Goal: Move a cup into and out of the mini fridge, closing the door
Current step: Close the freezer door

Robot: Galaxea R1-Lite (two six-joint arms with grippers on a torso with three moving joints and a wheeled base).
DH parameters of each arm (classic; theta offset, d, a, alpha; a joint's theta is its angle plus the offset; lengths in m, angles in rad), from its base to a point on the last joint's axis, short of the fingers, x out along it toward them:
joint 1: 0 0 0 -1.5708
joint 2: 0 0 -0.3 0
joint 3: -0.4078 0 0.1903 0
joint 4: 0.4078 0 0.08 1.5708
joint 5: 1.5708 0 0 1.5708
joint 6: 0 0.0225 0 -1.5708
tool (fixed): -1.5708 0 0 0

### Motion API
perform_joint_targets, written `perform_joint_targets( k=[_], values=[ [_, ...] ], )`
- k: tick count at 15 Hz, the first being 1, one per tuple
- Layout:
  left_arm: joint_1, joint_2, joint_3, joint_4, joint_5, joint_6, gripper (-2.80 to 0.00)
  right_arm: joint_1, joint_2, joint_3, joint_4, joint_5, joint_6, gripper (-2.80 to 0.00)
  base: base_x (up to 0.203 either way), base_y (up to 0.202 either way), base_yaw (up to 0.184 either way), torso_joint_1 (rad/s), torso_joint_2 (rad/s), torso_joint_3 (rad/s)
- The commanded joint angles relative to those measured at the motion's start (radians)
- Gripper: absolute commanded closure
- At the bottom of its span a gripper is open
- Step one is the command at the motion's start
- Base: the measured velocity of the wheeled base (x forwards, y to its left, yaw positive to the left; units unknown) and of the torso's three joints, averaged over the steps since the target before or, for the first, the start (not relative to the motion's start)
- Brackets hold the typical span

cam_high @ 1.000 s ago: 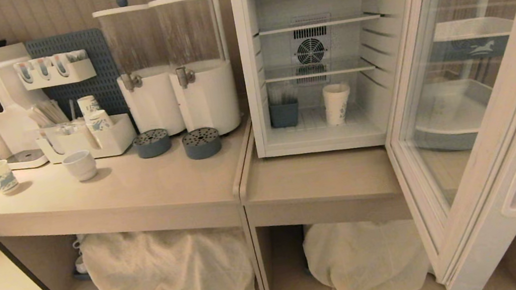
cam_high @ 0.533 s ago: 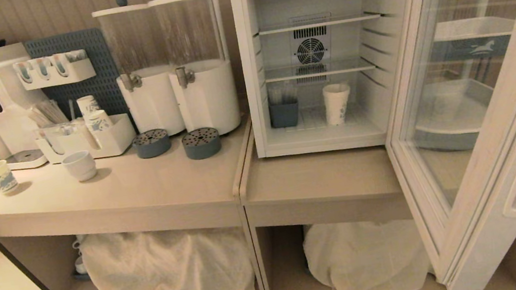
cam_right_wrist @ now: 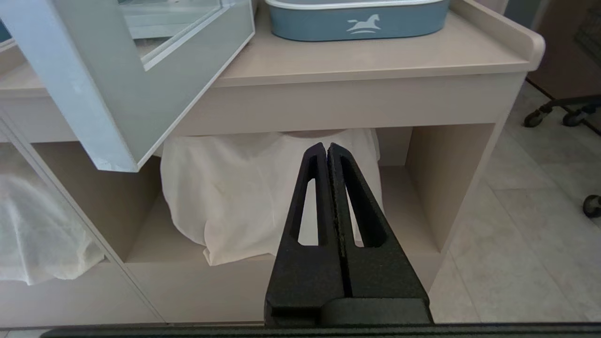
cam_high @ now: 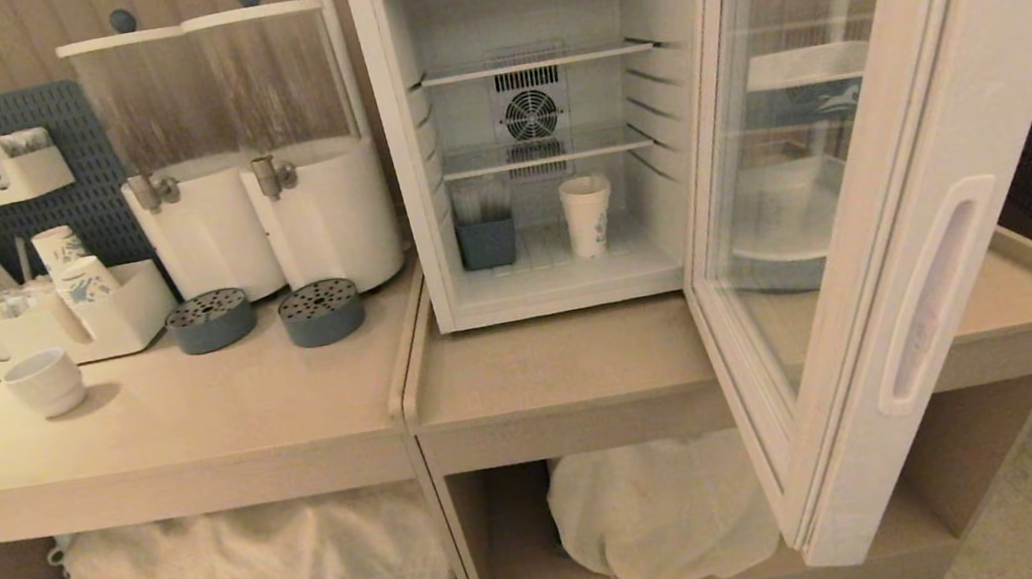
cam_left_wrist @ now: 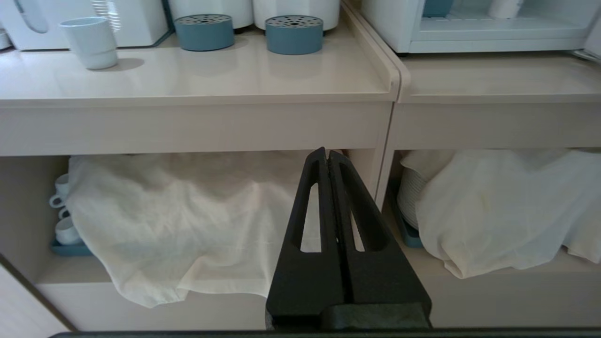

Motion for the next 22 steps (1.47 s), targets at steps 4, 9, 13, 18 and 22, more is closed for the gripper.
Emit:
perform_joint_targets(
  k=[4, 9, 13, 18, 22],
  values=[
    [0.0, 0.001, 0.017, -0.001, 0.001, -0.001, 0.0, 0.0, -0.001, 0.001, 0.0, 0.0, 0.0, 0.0, 0.0, 0.0, 0.0, 0.0, 0.0, 0.0],
    [0.0, 0.001, 0.017, -0.002, -0.001, -0.001, 0.0, 0.0, 0.0, -0.023, 0.002, 0.001, 0.0, 0.0, 0.0, 0.0, 0.0, 0.0, 0.0, 0.0],
    [0.0, 0.001, 0.017, 0.0, -0.001, -0.001, 0.0, 0.0, 0.0, -0.046, 0.007, 0.001, 0.0, 0.0, 0.0, 0.0, 0.0, 0.0, 0.0, 0.0],
    [0.0, 0.001, 0.017, -0.002, -0.001, -0.001, 0.0, 0.0, 0.0, -0.032, 0.009, 0.001, -0.003, 0.0, 0.0, 0.0, 0.0, 0.0, 0.0, 0.0],
    [0.0, 0.001, 0.017, -0.002, 0.0, -0.001, 0.0, 0.0, 0.0, -0.026, 0.01, -0.003, -0.001, -2.8, 0.0, 0.0, 0.0, 0.0, 0.0, 0.0]
  ],
)
